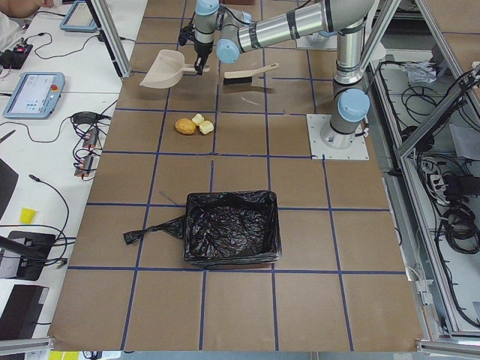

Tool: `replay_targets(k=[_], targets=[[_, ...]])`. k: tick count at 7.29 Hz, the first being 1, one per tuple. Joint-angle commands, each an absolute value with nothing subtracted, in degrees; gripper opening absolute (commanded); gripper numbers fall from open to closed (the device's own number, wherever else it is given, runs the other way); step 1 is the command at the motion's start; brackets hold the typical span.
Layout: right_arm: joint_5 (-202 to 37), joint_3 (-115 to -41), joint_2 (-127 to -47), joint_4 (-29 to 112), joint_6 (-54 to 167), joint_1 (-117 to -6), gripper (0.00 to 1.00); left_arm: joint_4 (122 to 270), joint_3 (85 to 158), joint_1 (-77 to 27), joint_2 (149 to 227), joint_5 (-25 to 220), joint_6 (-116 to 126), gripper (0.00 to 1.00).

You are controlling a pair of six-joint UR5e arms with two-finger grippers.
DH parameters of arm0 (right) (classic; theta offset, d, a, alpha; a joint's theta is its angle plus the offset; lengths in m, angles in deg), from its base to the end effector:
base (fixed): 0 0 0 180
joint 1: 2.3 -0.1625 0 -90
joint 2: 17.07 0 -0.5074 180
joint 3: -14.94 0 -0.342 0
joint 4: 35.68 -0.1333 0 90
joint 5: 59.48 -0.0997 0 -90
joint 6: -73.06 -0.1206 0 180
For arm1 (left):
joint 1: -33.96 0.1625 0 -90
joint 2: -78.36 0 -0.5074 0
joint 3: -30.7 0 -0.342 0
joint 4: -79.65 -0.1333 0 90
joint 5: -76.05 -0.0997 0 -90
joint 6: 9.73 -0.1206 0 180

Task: Sweep and dump trash in nearest bin
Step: 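Carry the dustpan with the left gripper and set it beside the debris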

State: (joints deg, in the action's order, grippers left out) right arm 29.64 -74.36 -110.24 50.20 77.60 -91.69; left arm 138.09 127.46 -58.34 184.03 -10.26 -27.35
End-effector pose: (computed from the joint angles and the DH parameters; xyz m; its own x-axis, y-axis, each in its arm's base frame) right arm 0.1308 -0.4137 0.5712 -0.9975 -0.0685 -0.0157 -0.0685 0.9976 0.0031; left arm -0.1639 -0.5646 0.4175 -0.9380 0.3465 0.0125 0.3395 0.9250 -0.1705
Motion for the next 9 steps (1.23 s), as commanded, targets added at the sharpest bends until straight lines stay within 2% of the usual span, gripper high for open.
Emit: replay_targets(k=[1, 4, 9], targets=[[29.5, -74.4, -110.2, 50.3, 77.6, -91.7, 1.00, 143.2, 127.6, -52.3, 180.2, -10.3, -42.2, 0.14], [29.6, -74.4, -110.2, 50.2, 77.5, -91.7, 1.00, 149.3, 127.6, -40.4, 177.9, -10.2, -67.5, 0.13], [29.4, -75.1, -110.2, 50.5, 77.9, -92.6, 1.00, 152.2, 125.6, -23.9, 179.4, -10.3, -99.8, 0.11]])
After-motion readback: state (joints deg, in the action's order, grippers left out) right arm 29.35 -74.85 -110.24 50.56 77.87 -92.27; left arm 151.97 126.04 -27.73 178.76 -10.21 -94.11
